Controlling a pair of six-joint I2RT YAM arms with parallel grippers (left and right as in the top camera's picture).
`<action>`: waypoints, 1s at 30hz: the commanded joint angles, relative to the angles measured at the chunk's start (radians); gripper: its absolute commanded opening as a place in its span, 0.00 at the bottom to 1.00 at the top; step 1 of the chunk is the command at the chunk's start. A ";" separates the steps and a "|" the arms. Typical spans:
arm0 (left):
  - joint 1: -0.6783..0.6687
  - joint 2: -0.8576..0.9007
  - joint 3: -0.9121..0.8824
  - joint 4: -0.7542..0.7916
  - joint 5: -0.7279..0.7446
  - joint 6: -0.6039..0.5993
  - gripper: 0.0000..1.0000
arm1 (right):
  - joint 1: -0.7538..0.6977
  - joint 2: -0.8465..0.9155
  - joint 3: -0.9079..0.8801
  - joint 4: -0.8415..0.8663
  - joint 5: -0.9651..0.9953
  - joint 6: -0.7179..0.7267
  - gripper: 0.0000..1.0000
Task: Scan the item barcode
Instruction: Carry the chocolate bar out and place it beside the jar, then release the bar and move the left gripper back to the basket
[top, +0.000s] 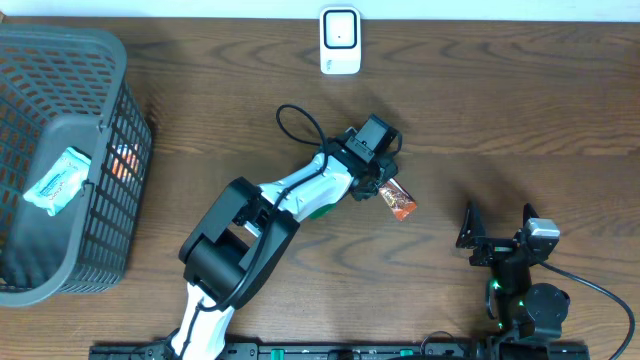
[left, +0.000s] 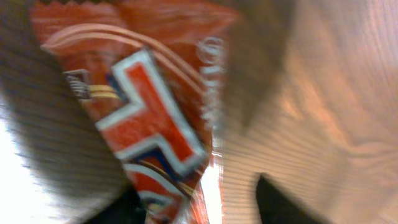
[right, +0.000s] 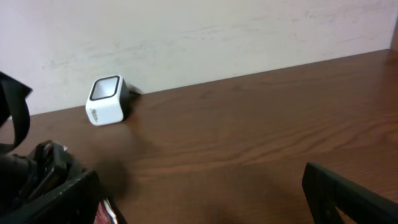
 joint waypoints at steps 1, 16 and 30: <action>0.001 -0.006 0.012 -0.015 0.044 0.009 0.75 | 0.007 -0.005 -0.003 -0.002 0.003 -0.011 0.99; 0.159 -0.517 0.039 -0.085 0.002 0.613 0.98 | 0.007 -0.005 -0.003 -0.002 0.003 -0.011 0.99; 0.748 -1.119 0.039 -0.406 -0.520 0.679 0.98 | 0.007 -0.005 -0.003 -0.002 0.003 -0.011 0.99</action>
